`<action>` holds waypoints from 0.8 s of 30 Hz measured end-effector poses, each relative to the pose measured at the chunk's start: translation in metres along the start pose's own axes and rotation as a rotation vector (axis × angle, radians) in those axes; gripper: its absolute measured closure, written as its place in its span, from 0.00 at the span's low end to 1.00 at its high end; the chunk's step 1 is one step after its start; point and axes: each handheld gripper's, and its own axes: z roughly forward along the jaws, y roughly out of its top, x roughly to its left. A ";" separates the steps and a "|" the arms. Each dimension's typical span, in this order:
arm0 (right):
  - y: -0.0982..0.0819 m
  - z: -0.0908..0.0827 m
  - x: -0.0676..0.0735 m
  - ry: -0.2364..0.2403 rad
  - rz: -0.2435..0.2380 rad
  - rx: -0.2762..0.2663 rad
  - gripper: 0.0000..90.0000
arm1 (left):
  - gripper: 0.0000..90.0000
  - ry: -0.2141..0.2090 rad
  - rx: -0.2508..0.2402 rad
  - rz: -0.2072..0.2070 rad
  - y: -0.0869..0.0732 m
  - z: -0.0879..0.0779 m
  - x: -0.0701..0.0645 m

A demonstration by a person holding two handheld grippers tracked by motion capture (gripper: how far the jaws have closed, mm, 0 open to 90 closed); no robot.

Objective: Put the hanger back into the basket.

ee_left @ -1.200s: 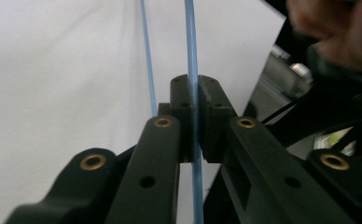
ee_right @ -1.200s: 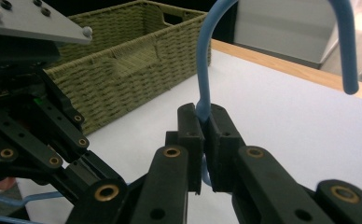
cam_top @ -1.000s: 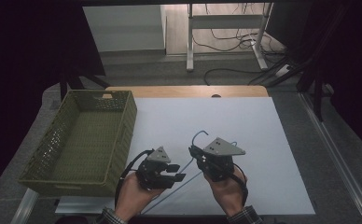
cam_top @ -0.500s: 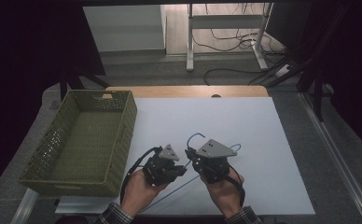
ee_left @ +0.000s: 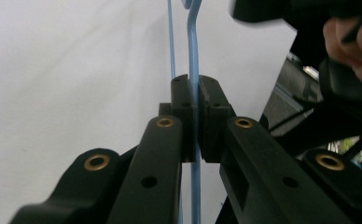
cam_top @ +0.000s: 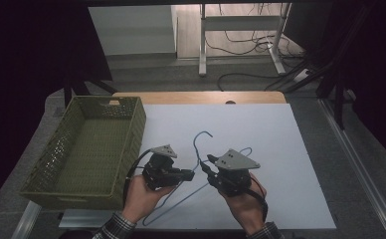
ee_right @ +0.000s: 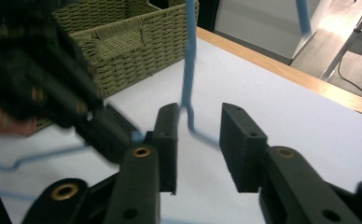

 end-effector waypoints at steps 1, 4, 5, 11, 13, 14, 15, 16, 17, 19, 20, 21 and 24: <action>-0.001 -0.002 -0.001 0.005 -0.001 0.004 0.66 | 0.97 -0.004 -0.012 -0.011 0.001 -0.003 0.001; -0.005 -0.009 -0.006 0.033 0.010 0.005 0.58 | 0.97 -0.003 -0.023 -0.023 0.003 -0.013 0.005; -0.006 -0.011 -0.008 0.041 0.016 0.011 0.54 | 0.97 -0.002 -0.033 -0.030 0.003 -0.016 0.006; -0.018 -0.020 -0.022 0.090 0.044 0.050 0.31 | 0.97 0.009 -0.060 -0.049 0.009 -0.039 0.016; -0.023 -0.022 -0.027 0.101 0.054 0.062 0.24 | 0.97 0.018 -0.068 -0.048 0.011 -0.047 0.018; -0.026 -0.022 -0.029 0.101 0.059 0.069 0.19 | 0.97 0.023 -0.076 -0.053 0.013 -0.051 0.019; -0.028 -0.023 -0.031 0.100 0.065 0.077 0.17 | 0.97 0.030 -0.081 -0.052 0.014 -0.056 0.020; -0.033 -0.025 -0.036 0.100 0.080 0.086 0.13 | 0.97 0.038 -0.088 -0.054 0.015 -0.061 0.021; -0.033 -0.025 -0.036 0.100 0.080 0.086 0.13 | 0.97 0.044 -0.093 -0.052 0.016 -0.066 0.023; -0.039 -0.026 -0.041 0.093 0.096 0.094 0.10 | 0.97 0.058 -0.108 -0.060 0.017 -0.076 0.027; -0.041 -0.027 -0.044 0.090 0.100 0.097 0.09 | 0.97 0.062 -0.112 -0.063 0.018 -0.081 0.029; -0.044 -0.028 -0.046 0.083 0.105 0.102 0.09 | 0.97 0.072 -0.117 -0.063 0.018 -0.086 0.031; -0.056 -0.032 -0.055 0.063 0.112 0.117 0.06 | 0.97 0.111 -0.132 -0.068 0.018 -0.106 0.040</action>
